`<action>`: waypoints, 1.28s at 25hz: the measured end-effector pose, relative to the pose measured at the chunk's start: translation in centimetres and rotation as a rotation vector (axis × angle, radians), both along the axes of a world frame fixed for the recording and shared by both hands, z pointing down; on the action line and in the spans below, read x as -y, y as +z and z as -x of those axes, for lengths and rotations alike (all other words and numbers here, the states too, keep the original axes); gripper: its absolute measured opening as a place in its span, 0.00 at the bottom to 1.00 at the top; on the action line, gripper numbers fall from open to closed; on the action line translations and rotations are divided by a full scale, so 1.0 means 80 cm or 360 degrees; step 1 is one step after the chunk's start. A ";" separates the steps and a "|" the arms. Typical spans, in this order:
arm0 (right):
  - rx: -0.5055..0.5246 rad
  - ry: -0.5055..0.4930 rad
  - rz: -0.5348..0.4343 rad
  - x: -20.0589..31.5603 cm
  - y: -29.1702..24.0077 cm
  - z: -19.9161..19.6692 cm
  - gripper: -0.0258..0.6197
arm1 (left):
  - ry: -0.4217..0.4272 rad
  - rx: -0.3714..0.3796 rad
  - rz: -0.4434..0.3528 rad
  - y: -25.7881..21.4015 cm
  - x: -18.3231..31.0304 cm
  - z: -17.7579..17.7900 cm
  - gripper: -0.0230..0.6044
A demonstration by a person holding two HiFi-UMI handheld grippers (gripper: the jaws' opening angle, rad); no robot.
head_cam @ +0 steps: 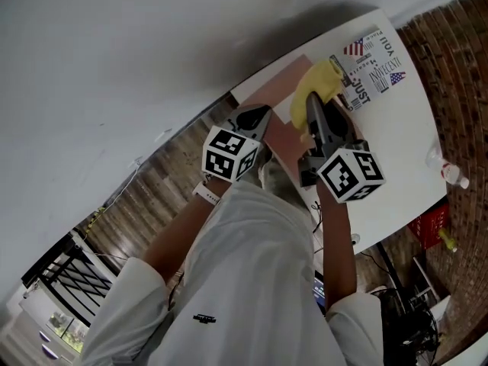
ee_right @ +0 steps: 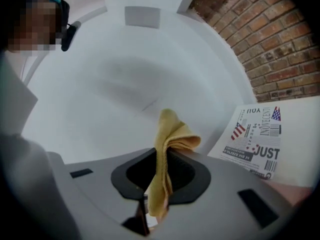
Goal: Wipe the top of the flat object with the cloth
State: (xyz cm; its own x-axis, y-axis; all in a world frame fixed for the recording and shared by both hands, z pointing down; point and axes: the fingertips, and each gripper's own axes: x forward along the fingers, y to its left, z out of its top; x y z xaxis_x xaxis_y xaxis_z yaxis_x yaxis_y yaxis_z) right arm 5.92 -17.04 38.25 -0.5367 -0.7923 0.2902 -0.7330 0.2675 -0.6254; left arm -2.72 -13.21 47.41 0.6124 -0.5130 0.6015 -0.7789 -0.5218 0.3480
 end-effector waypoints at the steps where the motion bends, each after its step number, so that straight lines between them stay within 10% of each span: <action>1: 0.0041 -0.0009 0.0030 0.008 0.009 0.006 0.13 | 0.0004 -0.0022 0.0020 0.007 0.003 0.000 0.06; 13: 0.0431 0.0063 0.0366 0.073 0.108 0.045 0.13 | 0.0025 0.0022 0.0100 0.065 0.009 0.006 0.06; 22: 0.0096 0.0264 0.0717 0.054 0.192 0.009 0.13 | 0.0060 0.0090 0.0156 0.088 -0.001 0.009 0.06; 32: 0.0079 0.0361 0.0809 0.036 0.201 -0.010 0.13 | 0.0047 0.0128 0.0175 0.092 0.001 0.010 0.06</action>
